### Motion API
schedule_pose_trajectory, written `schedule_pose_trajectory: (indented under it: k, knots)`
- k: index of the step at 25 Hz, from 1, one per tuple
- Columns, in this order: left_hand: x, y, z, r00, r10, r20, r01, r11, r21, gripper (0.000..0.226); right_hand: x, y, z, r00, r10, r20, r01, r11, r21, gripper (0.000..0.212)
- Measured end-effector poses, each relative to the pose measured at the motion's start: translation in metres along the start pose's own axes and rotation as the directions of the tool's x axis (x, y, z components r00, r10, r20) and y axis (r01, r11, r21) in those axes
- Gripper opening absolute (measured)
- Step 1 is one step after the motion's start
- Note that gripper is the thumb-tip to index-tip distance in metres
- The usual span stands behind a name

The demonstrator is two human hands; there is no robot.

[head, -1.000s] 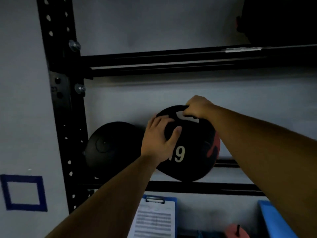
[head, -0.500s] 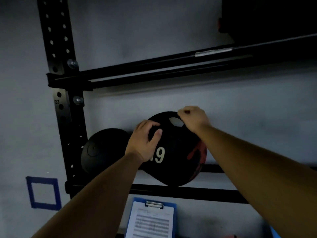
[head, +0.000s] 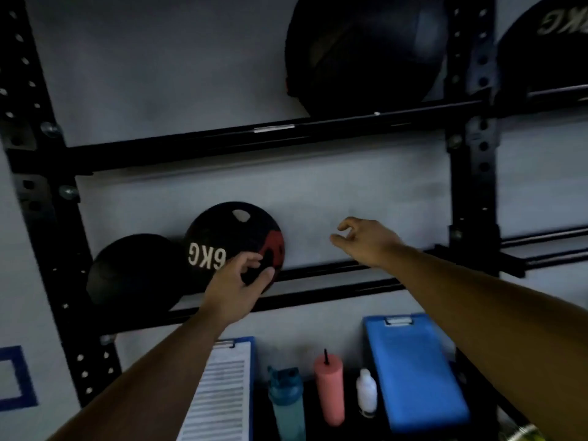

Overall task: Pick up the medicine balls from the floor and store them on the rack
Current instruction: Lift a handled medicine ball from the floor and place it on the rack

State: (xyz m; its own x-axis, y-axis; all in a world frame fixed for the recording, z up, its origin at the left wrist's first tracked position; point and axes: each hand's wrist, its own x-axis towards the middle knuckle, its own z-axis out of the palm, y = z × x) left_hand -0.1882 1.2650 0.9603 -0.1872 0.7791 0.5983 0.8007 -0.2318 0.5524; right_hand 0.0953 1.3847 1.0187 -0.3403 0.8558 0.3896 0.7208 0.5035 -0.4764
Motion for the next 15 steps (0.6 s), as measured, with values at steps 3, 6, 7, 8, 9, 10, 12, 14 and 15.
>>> schedule_pose_trajectory:
  k: [3,6,7,8,9,10,12,14,15]
  knots:
    - [-0.030,0.026,-0.006,0.989,0.033,0.144,-0.032,0.999,-0.009,0.042,-0.092,0.008,-0.040,0.989,0.121,-0.082,-0.125,0.991,-0.050,0.055]
    - [-0.081,0.041,-0.015,0.965,0.107,0.239,-0.092,0.993,-0.074,0.047,-0.197,0.009,-0.057,0.948,0.247,-0.203,-0.255,0.967,-0.014,0.053]
    - [-0.099,0.044,-0.016,0.958,0.126,0.257,-0.100,0.989,-0.111,0.045,-0.229,0.007,-0.056,0.929,0.285,-0.234,-0.301,0.953,-0.033,0.051]
    - [-0.117,0.046,-0.017,0.950,0.142,0.278,-0.106,0.984,-0.141,0.043,-0.260,0.003,-0.054,0.913,0.321,-0.253,-0.343,0.938,-0.049,0.050]
    - [-0.138,0.050,-0.019,0.939,0.159,0.304,-0.111,0.979,-0.169,0.043,-0.294,-0.002,-0.050,0.896,0.357,-0.264,-0.384,0.921,-0.059,0.049]
    - [-0.158,0.054,-0.023,0.926,0.182,0.331,-0.124,0.974,-0.189,0.046,-0.327,-0.008,-0.047,0.881,0.393,-0.263,-0.424,0.903,-0.072,0.049]
    - [-0.191,0.069,-0.031,0.902,0.218,0.372,-0.146,0.966,-0.213,0.061,-0.392,-0.020,-0.047,0.855,0.459,-0.242,-0.499,0.855,-0.138,0.050]
    - [-0.220,0.093,-0.037,0.877,0.239,0.416,-0.167,0.965,-0.202,0.075,-0.455,-0.027,-0.058,0.824,0.507,-0.254,-0.558,0.805,-0.203,0.052]
    - [-0.232,0.105,-0.038,0.864,0.250,0.436,-0.177,0.963,-0.203,0.077,-0.484,-0.032,-0.066,0.802,0.530,-0.275,-0.589,0.778,-0.220,0.053]
